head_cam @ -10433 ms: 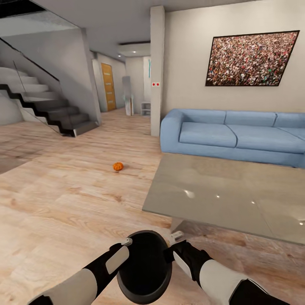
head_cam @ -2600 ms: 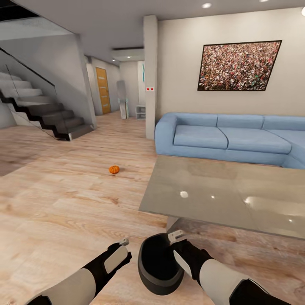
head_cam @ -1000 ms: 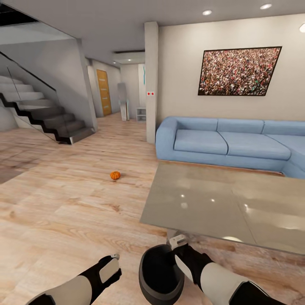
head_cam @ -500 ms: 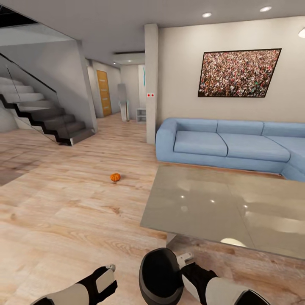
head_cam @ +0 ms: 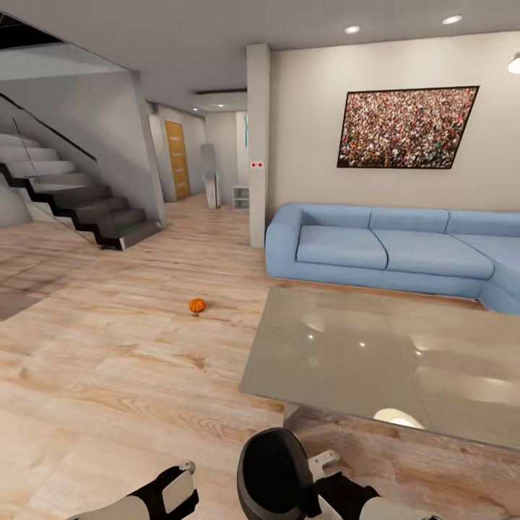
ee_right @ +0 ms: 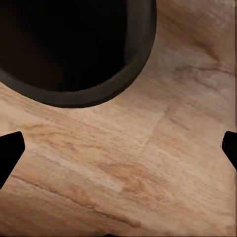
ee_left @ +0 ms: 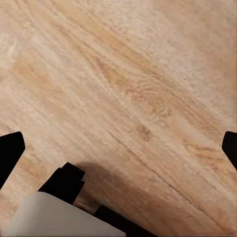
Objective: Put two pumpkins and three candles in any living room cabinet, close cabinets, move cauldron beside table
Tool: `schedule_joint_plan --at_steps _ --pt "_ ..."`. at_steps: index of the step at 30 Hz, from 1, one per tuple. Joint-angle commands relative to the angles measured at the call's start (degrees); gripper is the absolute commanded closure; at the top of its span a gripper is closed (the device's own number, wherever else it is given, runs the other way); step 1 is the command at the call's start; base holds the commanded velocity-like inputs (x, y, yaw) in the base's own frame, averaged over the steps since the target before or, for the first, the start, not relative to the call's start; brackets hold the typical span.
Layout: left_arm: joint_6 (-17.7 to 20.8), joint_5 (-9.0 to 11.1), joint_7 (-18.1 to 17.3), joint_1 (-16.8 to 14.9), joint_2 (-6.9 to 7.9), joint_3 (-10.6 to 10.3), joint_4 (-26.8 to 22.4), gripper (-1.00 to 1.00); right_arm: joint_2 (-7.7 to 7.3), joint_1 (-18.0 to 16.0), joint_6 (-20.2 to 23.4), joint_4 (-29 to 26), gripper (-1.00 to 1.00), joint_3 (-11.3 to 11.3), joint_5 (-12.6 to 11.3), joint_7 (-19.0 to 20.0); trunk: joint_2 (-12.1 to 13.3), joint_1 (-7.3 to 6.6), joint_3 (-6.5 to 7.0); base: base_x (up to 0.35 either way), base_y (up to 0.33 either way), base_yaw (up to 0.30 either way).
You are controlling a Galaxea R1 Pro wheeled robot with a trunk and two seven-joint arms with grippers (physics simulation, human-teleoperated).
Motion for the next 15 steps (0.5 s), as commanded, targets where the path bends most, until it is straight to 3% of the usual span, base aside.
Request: schedule_joint_plan --at_steps 1,6,15 --pt "0.0 0.0 0.0 0.3 -0.01 0.0 0.0 -1.0 -0.19 0.4 -0.7 0.1 -1.0 0.0 -0.1 0.0 0.4 -0.23 0.19 0.0 0.0 0.0" --pt "-0.1 0.0 -0.1 1.7 -0.25 0.0 0.0 -1.0 -0.91 2.4 -5.3 0.5 -1.0 0.0 -0.2 -0.3 2.4 -1.32 1.08 0.0 0.0 0.0" --pt "-2.9 -0.1 -0.4 3.4 -0.38 0.0 0.1 -1.0 -1.77 4.2 -7.6 1.8 -1.0 0.0 -0.2 -0.3 6.0 -3.3 2.7 0.0 0.0 0.0"
